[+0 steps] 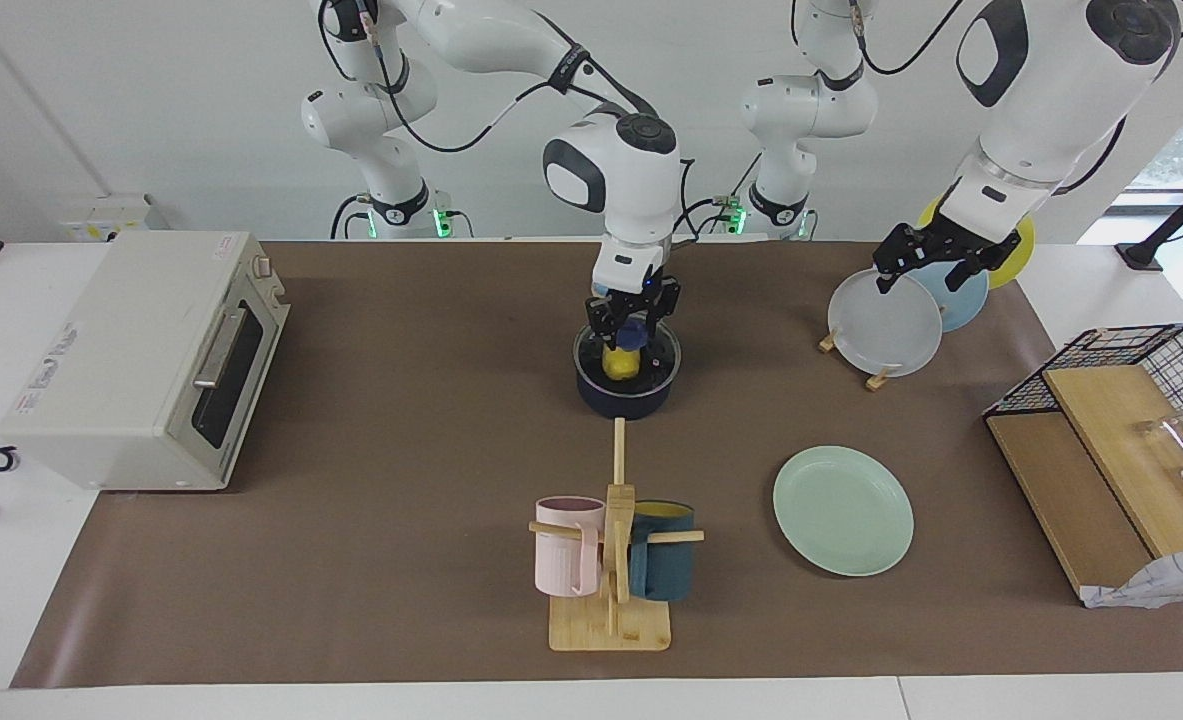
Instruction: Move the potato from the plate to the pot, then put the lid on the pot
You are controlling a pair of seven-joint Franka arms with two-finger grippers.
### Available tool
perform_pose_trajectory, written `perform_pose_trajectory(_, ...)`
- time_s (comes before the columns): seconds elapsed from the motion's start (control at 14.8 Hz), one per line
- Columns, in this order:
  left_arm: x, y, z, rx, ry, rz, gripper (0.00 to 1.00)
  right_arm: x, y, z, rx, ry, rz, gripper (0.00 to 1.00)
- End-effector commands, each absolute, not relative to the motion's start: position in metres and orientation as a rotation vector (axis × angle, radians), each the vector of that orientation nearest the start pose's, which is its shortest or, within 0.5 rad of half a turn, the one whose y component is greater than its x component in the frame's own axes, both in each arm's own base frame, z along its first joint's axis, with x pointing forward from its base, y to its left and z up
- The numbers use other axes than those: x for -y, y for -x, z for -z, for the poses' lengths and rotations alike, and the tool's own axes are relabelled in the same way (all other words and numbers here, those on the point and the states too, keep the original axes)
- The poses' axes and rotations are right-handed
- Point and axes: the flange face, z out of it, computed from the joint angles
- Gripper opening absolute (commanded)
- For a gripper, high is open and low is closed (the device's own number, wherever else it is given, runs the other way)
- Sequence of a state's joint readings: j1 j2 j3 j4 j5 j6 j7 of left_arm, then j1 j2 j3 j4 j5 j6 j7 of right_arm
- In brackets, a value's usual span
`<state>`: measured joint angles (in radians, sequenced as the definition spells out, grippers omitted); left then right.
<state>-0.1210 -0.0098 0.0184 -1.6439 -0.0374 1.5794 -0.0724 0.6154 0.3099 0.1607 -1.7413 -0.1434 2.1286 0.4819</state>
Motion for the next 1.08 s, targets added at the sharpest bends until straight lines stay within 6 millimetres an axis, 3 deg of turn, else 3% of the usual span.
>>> perform_pose_trajectory(0.0,0.056,-0.544,-0.599,-0.035,3.158,-0.063,1.0,-0.438,-0.484,-0.392,0.512,3.109,0.187,0.99)
perform_pose_trajectory(0.27,0.056,-0.544,-0.599,-0.035,3.158,-0.063,1.0,-0.43,-0.489,-0.403,0.492,3.123,0.18,1.0)
perform_pose_trajectory(0.61,0.056,-0.544,-0.599,-0.035,3.158,-0.066,1.0,-0.376,-0.533,-0.486,0.293,3.172,0.131,1.0)
perform_pose_trajectory(0.81,0.056,-0.544,-0.599,-0.035,3.158,-0.063,1.0,-0.31,-0.551,-0.531,0.201,3.178,0.13,1.0)
perform_pose_trajectory(1.01,0.056,-0.544,-0.599,-0.035,3.158,-0.066,1.0,-0.237,-0.557,-0.569,0.086,3.168,0.091,1.0)
